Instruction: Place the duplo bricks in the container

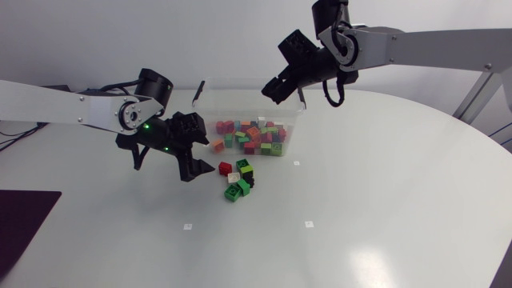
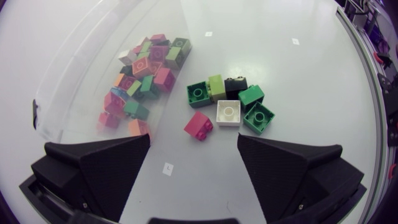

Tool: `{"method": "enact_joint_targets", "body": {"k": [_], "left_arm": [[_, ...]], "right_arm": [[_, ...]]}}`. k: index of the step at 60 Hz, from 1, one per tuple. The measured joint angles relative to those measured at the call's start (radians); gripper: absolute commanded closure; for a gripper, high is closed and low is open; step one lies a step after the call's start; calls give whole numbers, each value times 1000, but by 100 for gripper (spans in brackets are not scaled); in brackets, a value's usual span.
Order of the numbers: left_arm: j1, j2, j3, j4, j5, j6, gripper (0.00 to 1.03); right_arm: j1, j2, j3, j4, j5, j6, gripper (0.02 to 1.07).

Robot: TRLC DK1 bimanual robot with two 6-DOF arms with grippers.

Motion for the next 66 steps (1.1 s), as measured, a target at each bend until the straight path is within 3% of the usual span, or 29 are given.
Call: {"method": "enact_joint_targets", "body": {"k": [25, 38, 66], "left_arm": [[-44, 156, 280, -305, 4, 206, 7], [-58, 259, 378, -401, -2, 270, 7], [-62, 356, 428, -397, -31, 321, 9]], "right_arm": [[-4, -186, -218, 8, -34, -58, 11], [-6, -254, -338, 10, -57, -114, 11], [29, -353, -647, 92, -76, -206, 11]]}}
